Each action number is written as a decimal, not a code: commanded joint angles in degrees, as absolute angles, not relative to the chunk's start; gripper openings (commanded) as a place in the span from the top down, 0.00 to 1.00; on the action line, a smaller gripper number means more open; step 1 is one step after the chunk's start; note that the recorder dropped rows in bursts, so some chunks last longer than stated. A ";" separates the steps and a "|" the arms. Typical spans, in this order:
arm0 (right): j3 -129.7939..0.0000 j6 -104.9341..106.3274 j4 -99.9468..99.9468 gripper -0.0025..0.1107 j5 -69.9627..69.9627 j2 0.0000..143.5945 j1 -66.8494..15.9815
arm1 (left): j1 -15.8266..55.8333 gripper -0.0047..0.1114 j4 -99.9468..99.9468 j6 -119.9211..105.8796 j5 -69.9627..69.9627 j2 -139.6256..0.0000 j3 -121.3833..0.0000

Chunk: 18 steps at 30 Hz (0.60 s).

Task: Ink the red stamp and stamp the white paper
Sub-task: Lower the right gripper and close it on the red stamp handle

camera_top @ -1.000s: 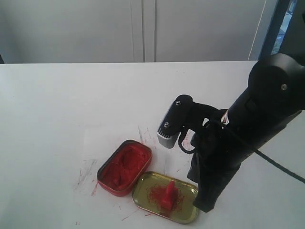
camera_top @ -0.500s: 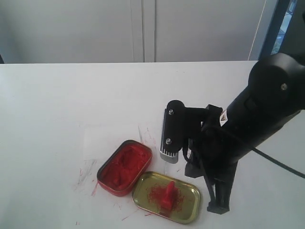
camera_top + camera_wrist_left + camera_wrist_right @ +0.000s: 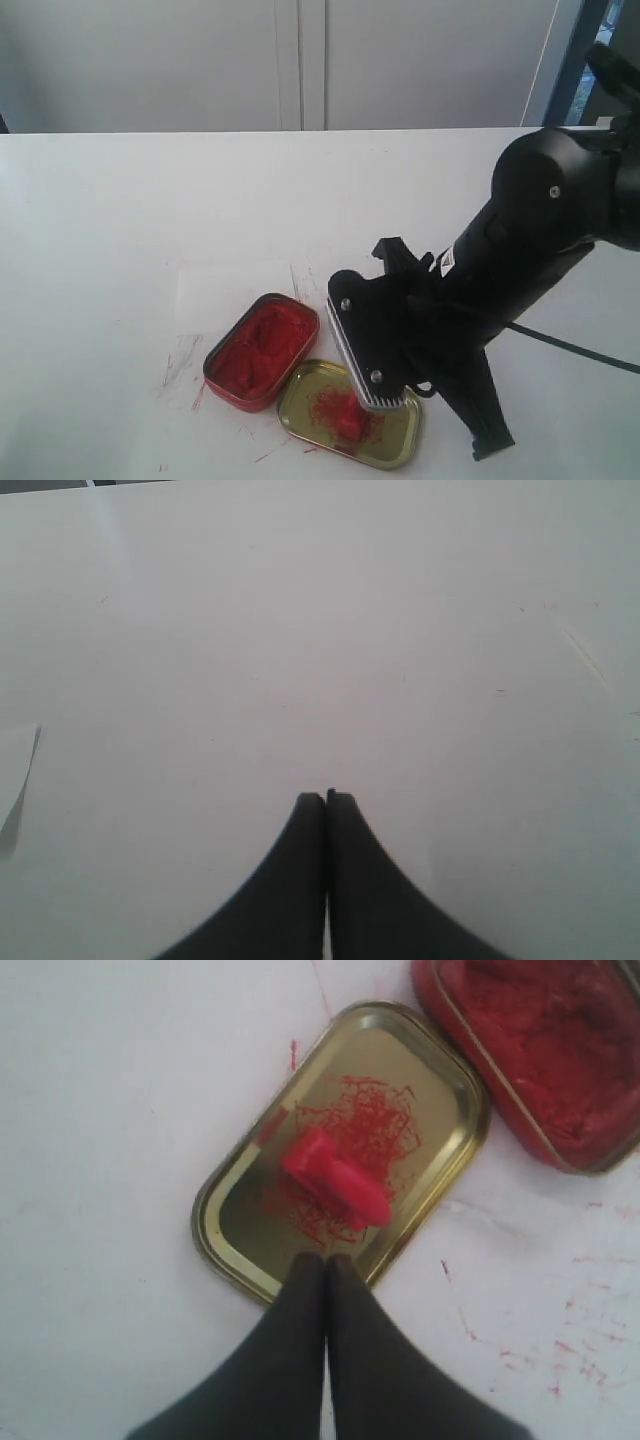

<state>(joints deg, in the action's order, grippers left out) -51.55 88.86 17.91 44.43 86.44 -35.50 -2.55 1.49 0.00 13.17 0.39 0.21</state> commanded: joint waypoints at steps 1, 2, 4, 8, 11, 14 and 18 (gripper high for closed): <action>-51.94 98.25 19.52 0.98 42.08 88.78 -36.26 | -2.67 0.96 1.44 0.00 13.27 0.00 0.00; -51.94 99.86 19.52 0.98 40.15 89.64 -36.64 | -2.67 0.96 1.44 0.00 13.27 0.00 0.00; -52.90 101.44 19.52 0.98 38.90 91.24 -37.60 | -2.67 0.96 1.44 0.00 13.27 0.00 0.00; -56.62 101.44 19.52 0.98 42.39 93.99 -38.23 | -2.67 0.96 1.44 0.00 13.27 0.00 0.00; -60.63 101.44 19.52 0.98 47.61 96.37 -38.23 | -2.67 0.96 1.44 0.00 13.27 0.00 0.00; -64.21 100.35 18.86 0.98 53.19 98.08 -38.23 | -2.67 0.96 1.44 0.00 13.27 0.00 0.00; -66.58 100.23 17.78 0.98 57.12 99.55 -38.23 | -2.67 0.96 1.44 0.00 13.27 0.00 0.00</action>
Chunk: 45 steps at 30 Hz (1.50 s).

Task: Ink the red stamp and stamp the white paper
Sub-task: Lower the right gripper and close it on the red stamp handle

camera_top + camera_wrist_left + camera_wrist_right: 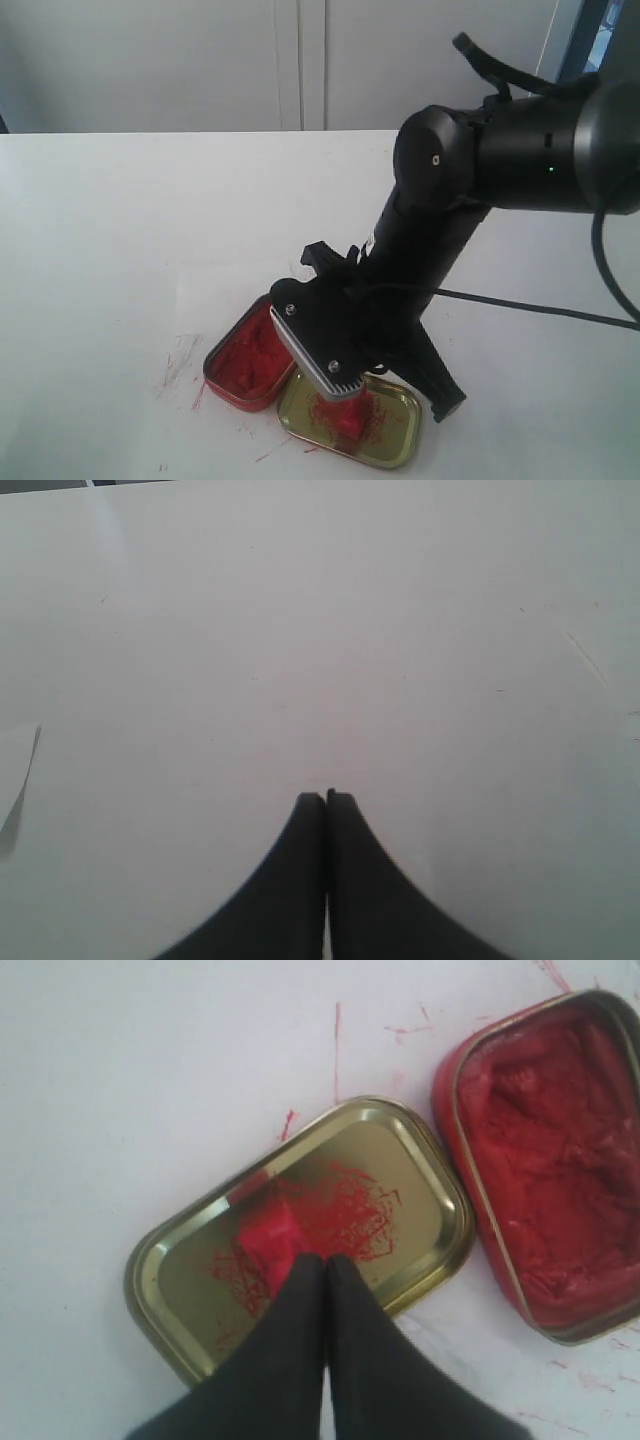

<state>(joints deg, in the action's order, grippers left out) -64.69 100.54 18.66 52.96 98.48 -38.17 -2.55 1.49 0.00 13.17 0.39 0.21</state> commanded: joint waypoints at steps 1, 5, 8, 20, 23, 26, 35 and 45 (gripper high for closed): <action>-66.58 100.23 17.78 0.98 57.12 99.55 -38.23 | -2.67 0.96 1.44 0.00 13.27 0.00 0.00; -66.58 100.23 15.77 0.98 56.17 99.55 -38.23 | -2.67 0.96 1.44 0.00 13.27 0.00 0.00; -66.58 98.46 15.10 0.91 54.54 99.55 -38.23 | -2.67 0.96 1.44 0.00 13.27 0.00 0.00; -66.58 97.69 13.70 0.62 50.42 99.55 -38.23 | -2.67 0.96 1.44 0.00 13.27 0.00 0.00; -66.58 97.69 13.30 0.62 50.70 99.85 -38.23 | -2.67 0.96 1.44 0.00 13.27 0.00 0.00; -66.58 97.69 13.30 0.62 51.61 101.24 -38.23 | -2.67 0.96 1.44 0.00 13.27 0.00 0.00; -65.51 97.69 13.43 0.62 52.25 102.37 -38.23 | -2.67 0.96 1.44 0.00 13.27 0.00 0.00; -60.67 97.69 13.23 0.62 48.98 102.37 -38.23 | -2.67 0.96 1.44 0.00 13.27 0.00 0.00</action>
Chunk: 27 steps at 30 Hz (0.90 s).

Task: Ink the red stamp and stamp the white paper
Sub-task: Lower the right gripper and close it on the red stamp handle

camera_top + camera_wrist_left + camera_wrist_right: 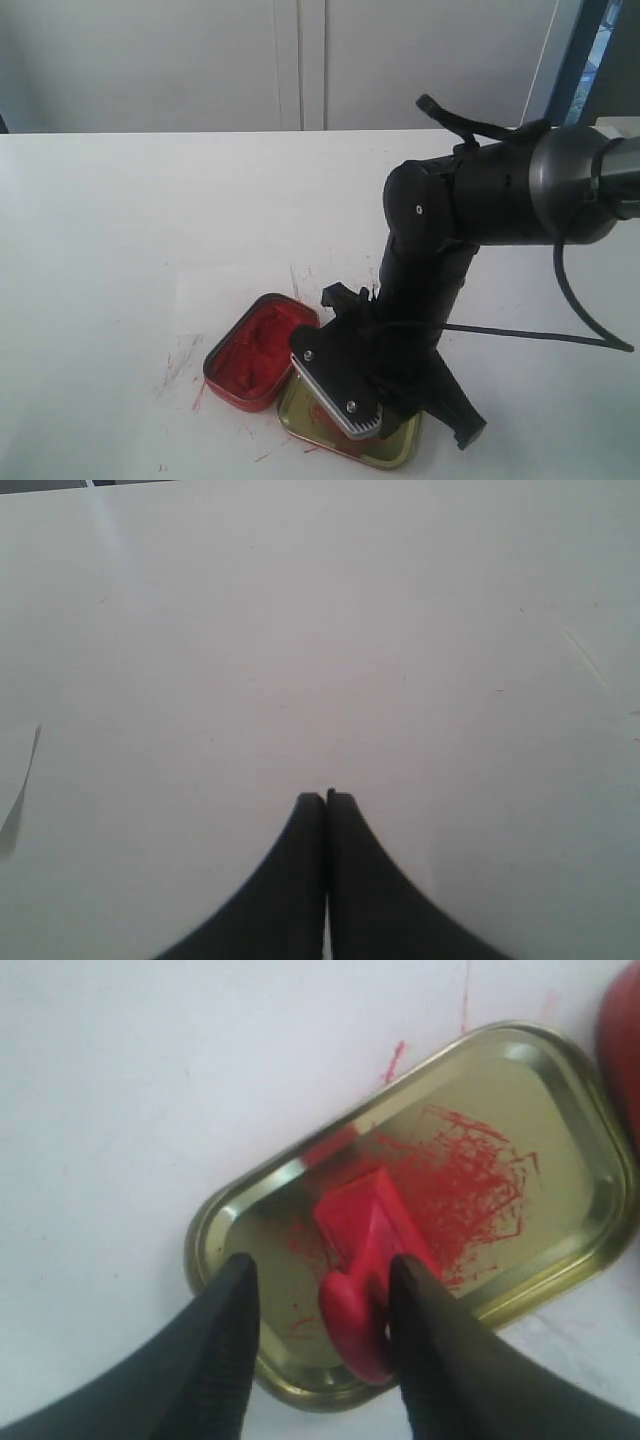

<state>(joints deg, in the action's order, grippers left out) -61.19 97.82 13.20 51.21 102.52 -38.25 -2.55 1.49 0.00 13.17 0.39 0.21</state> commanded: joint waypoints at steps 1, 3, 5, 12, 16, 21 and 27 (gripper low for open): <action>-60.67 97.69 13.23 0.62 48.40 102.37 -38.23 | -2.67 0.96 1.44 0.00 13.27 0.00 0.00; -60.67 97.69 13.23 0.62 48.13 102.46 -38.23 | -2.67 0.96 1.44 0.00 13.27 0.00 0.00; -60.63 97.69 13.23 0.62 47.64 102.59 -38.23 | -2.67 0.96 1.44 0.00 13.27 0.00 0.00; -60.63 97.69 13.23 0.62 46.49 104.73 -38.23 | -2.67 0.96 1.44 0.00 13.27 0.00 0.00; -60.63 97.69 13.23 0.62 44.77 105.50 -38.23 | -2.67 0.96 1.44 0.00 13.27 0.00 0.00; -60.63 97.69 13.23 0.62 44.63 105.50 -38.23 | -2.67 0.96 1.44 0.00 13.27 0.00 0.00; -60.63 97.69 13.23 0.66 44.64 105.50 -38.23 | -2.67 0.96 1.44 0.00 13.27 0.00 0.00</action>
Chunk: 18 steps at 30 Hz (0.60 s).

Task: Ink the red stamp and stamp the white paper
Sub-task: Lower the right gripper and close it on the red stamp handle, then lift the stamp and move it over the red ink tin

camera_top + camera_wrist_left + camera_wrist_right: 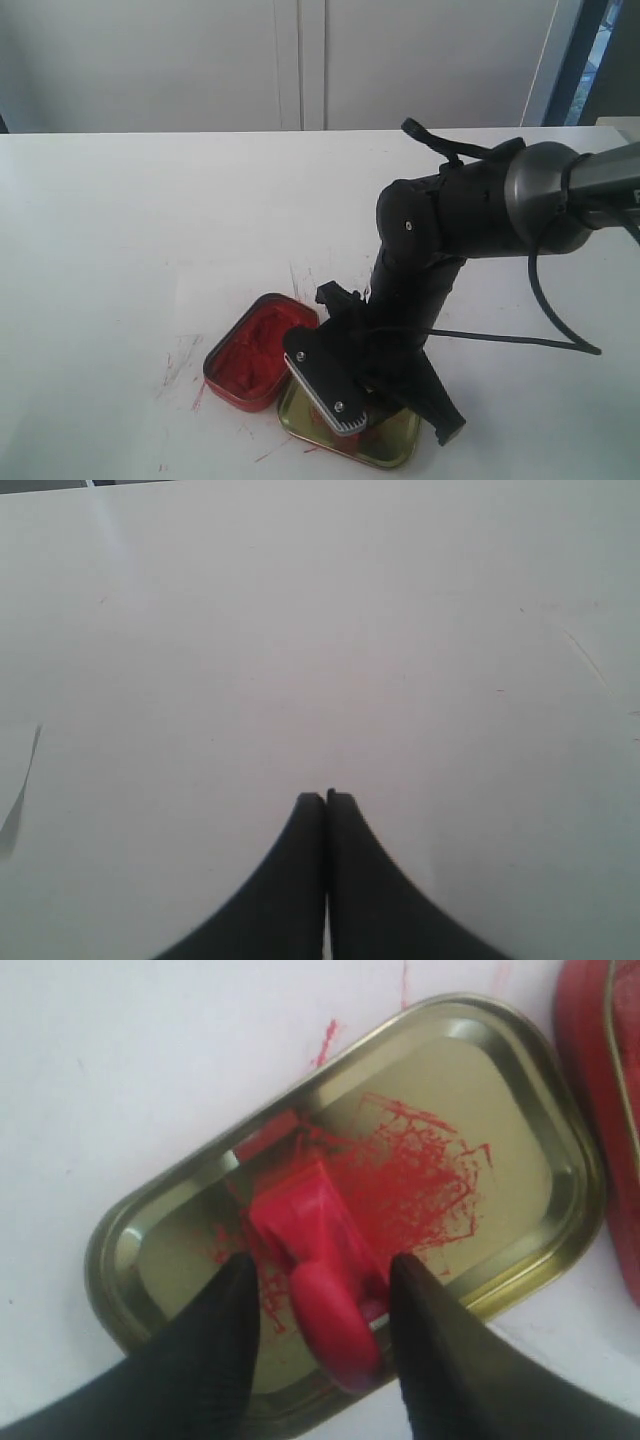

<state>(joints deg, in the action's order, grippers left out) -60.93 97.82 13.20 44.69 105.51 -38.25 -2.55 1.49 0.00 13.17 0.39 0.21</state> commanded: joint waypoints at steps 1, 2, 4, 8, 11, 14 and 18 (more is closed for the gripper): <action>-60.63 97.69 13.23 0.68 44.64 105.50 -38.23 | -2.67 0.96 1.44 0.00 13.27 0.00 0.00; -60.63 97.69 13.23 0.71 44.64 105.50 -38.23 | -2.67 0.96 1.44 0.00 13.27 0.00 0.00; -60.63 97.69 13.23 0.77 44.64 105.50 -38.23 | -2.67 0.96 1.44 0.00 13.27 0.00 0.00; -60.63 97.69 13.23 0.90 44.64 105.50 -38.23 | -2.67 0.96 1.44 0.00 13.27 0.00 0.00; -60.63 97.69 13.23 0.96 44.64 105.50 -38.23 | -2.67 0.96 1.44 0.00 13.27 0.00 0.00; -60.63 97.39 13.23 0.98 44.64 105.32 -38.23 | -2.67 0.96 1.44 0.00 13.27 0.00 0.00; -60.63 96.48 13.23 0.98 44.64 103.91 -38.23 | -2.67 0.96 1.44 0.00 13.27 0.00 0.00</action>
